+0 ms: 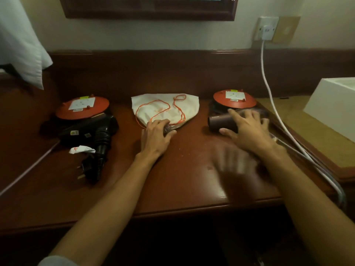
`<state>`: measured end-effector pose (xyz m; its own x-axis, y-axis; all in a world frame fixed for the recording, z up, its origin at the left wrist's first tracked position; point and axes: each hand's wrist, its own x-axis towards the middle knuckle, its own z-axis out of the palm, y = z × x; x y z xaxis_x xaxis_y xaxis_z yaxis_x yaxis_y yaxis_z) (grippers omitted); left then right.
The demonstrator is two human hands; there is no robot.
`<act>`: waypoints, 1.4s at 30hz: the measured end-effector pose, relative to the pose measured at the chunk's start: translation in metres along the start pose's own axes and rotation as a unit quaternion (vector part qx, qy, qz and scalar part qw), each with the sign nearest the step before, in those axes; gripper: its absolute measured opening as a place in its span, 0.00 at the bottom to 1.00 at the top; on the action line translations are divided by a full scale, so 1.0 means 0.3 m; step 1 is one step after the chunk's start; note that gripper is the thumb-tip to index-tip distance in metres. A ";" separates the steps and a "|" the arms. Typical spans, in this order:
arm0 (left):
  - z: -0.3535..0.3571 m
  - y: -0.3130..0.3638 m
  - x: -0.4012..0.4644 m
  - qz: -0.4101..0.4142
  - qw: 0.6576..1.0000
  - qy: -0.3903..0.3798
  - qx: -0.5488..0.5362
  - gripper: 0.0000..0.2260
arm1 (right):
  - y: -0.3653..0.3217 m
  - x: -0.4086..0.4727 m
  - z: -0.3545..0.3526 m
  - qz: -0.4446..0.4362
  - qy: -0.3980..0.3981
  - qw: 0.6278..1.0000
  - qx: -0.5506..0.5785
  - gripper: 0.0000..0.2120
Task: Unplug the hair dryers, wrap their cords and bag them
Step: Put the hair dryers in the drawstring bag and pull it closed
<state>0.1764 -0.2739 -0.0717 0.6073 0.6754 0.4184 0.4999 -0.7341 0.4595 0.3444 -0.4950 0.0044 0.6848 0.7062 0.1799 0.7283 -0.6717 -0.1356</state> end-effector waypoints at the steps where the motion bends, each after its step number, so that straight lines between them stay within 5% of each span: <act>1: -0.008 -0.015 -0.001 -0.002 1.000 -0.001 -0.016 0.20 | -0.044 0.007 0.014 -0.022 -0.007 0.999 0.022 0.36; 7: -0.039 -0.081 0.012 0.018 0.999 -0.004 -0.048 0.14 | -0.265 0.052 0.145 -0.104 -0.056 0.982 0.150 0.29; 14: -0.029 -0.127 0.064 0.046 0.995 -0.037 -0.076 0.12 | -0.401 0.132 0.303 -0.170 0.011 0.956 0.237 0.22; 22: -0.026 -0.186 0.112 0.012 0.976 -0.062 -0.208 0.10 | -0.445 0.276 0.347 -0.143 -0.038 0.915 0.375 0.09; 31: -0.024 -0.201 0.122 0.001 0.962 -0.066 -0.264 0.12 | -0.443 0.267 0.329 -0.182 -0.068 0.935 0.296 0.13; 42: -0.036 -0.162 0.094 0.038 0.987 0.050 -0.150 0.09 | -0.456 0.246 0.374 -0.119 0.120 0.969 0.181 0.09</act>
<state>0.1626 -0.2184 -0.0737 0.5641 0.6343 0.5286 0.2412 -0.7388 0.6292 0.2981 -0.3258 -0.0730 0.5033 0.7290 0.4640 0.8553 -0.3436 -0.3879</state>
